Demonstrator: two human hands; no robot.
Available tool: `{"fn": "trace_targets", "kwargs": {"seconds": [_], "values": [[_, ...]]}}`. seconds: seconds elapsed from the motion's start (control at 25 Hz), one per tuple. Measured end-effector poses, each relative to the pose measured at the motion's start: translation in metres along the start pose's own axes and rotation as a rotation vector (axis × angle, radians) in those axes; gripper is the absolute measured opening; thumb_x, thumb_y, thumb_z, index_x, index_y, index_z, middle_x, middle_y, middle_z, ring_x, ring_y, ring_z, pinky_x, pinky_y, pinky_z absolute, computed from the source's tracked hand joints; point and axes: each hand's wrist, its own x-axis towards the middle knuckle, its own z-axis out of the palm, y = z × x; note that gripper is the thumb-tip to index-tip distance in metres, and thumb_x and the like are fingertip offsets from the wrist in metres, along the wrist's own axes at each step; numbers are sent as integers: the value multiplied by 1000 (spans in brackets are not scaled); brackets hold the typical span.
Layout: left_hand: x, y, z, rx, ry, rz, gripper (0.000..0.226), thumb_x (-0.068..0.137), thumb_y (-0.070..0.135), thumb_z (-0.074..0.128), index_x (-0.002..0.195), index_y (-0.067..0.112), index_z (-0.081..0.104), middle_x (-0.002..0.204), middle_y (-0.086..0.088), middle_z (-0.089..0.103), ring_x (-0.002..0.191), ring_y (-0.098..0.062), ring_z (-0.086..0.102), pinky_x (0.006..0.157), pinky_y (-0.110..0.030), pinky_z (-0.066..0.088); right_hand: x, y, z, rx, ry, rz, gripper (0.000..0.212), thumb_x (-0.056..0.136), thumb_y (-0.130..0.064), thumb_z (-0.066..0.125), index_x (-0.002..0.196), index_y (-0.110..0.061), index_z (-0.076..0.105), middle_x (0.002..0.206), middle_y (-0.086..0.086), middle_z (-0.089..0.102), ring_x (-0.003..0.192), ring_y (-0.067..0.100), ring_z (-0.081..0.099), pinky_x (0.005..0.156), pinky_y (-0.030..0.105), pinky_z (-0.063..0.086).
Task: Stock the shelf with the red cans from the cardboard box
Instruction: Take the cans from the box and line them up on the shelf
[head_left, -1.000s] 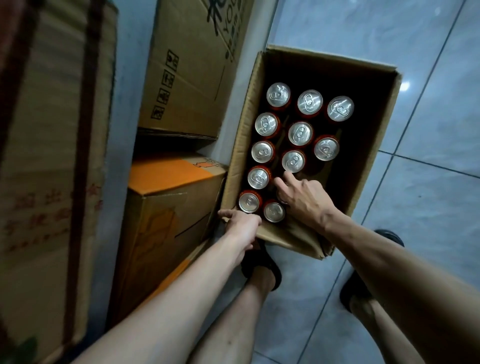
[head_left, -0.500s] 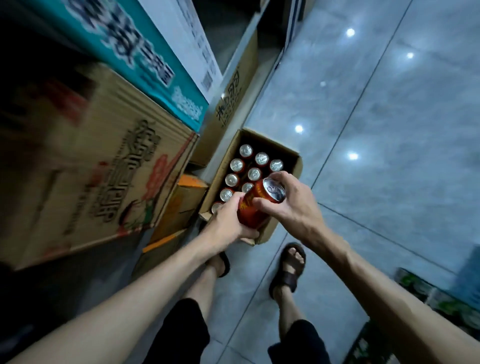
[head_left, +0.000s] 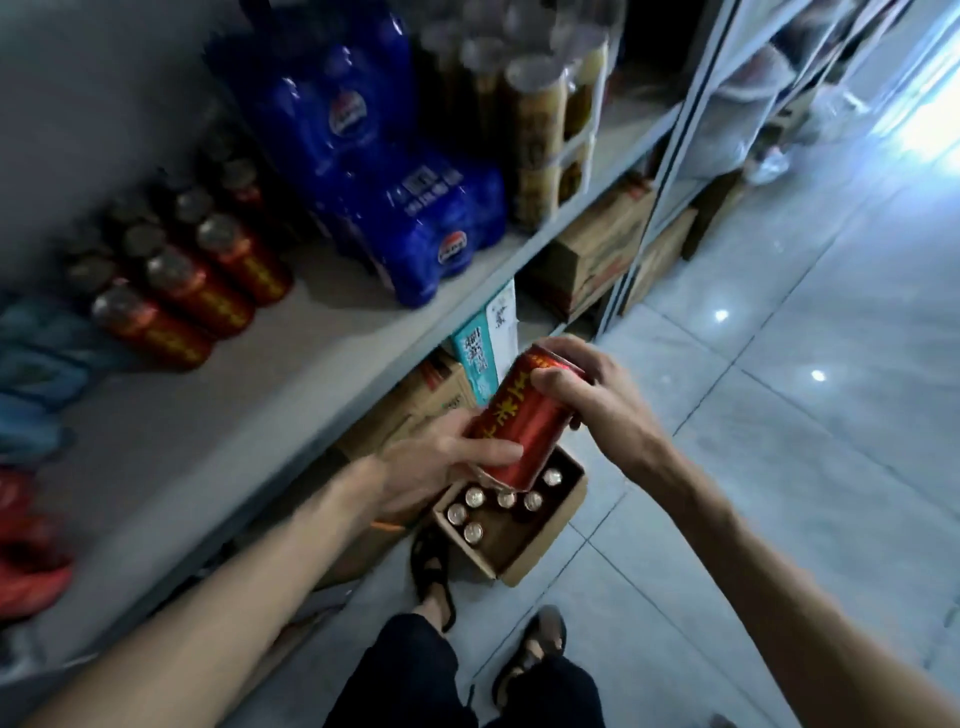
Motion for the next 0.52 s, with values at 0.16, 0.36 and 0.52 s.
{"fn": "trace_targets", "kwargs": {"seconds": [0.16, 0.36, 0.52], "values": [[-50, 32, -6, 122, 333, 148, 63, 61, 33, 82, 120, 27, 62, 112, -2, 72, 102, -18, 70, 82, -26, 57, 18, -82, 10, -100, -246, -14, 51, 73, -51, 60, 121, -35, 55, 106, -7, 64, 81, -3, 61, 56, 10, 43], [-84, 44, -54, 329, 635, 205, 65, 58, 45, 87, 116, 38, 58, 107, 12, 72, 98, -6, 69, 88, -36, 57, 57, -132, 58, -312, -264, 35, 56, 83, -55, 64, 131, -34, 43, 114, -2, 57, 89, 12, 62, 59, 20, 48], [-89, 44, -98, 397, 780, 219, 72, 53, 56, 82, 117, 38, 53, 104, 11, 70, 98, -5, 67, 88, -40, 58, 85, -132, 110, -287, -172, 56, 69, 76, -55, 73, 130, -30, 38, 99, -13, 52, 85, 6, 61, 66, 23, 55]]}}
